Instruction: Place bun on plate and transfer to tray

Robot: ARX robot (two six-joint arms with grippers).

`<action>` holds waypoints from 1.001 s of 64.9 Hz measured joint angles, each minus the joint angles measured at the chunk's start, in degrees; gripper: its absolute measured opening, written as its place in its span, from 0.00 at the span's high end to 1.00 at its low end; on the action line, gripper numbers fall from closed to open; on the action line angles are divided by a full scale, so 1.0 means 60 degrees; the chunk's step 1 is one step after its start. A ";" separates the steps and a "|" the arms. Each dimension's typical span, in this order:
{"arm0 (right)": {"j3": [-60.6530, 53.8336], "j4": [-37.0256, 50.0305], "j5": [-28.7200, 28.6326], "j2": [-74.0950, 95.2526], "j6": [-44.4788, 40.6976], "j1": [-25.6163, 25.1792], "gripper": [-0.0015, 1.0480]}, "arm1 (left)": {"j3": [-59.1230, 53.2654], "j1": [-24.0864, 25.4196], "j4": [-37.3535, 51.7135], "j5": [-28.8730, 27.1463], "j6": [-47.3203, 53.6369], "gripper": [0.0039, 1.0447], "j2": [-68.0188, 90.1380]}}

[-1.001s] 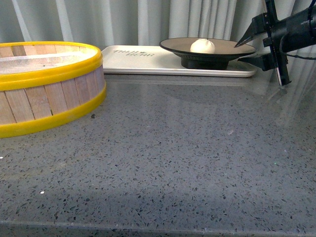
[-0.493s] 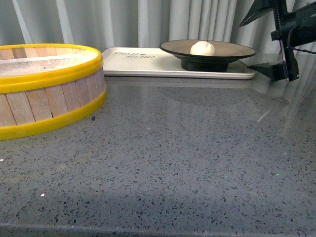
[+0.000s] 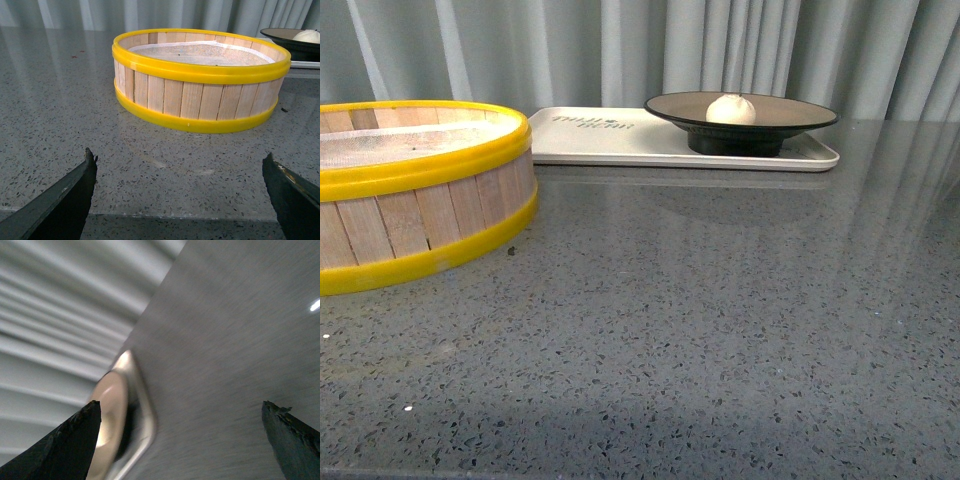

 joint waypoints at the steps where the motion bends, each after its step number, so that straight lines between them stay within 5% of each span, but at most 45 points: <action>1: -0.0477 0.0135 0.0386 -0.0444 -0.0474 -0.0193 0.08 | 0.0000 0.0000 0.0000 0.0000 0.0000 0.06 0.0000; 11: -0.3650 0.1362 0.1876 -0.3643 -0.4087 -0.1683 0.08 | 0.0000 0.0000 0.0000 0.0004 0.0000 0.06 0.0000; 16: -0.4652 0.2011 0.1694 -0.4437 -0.5694 -0.2142 0.08 | 0.0000 0.0000 0.0000 0.0004 0.0000 0.06 0.0000; 23: -0.6273 0.2878 -0.3042 -0.5289 -0.7781 -0.3158 0.29 | 0.0000 0.0000 0.0000 -0.0004 0.0000 0.06 0.0000; 26: -0.6827 0.2623 -0.3905 -0.5996 -0.8240 -0.3002 0.39 | 0.0000 0.0000 0.0000 0.0000 0.0000 0.06 0.0004; 51: -0.7861 0.1253 -0.1759 -0.8663 -0.8779 -0.0670 0.99 | 0.0000 0.0000 0.0000 0.0004 0.0000 0.06 -0.0004; 65: -0.8120 0.0616 -0.0852 -0.9632 -0.8794 0.0291 0.98 | 0.0000 0.0000 0.0000 0.0004 0.0000 0.06 -0.0004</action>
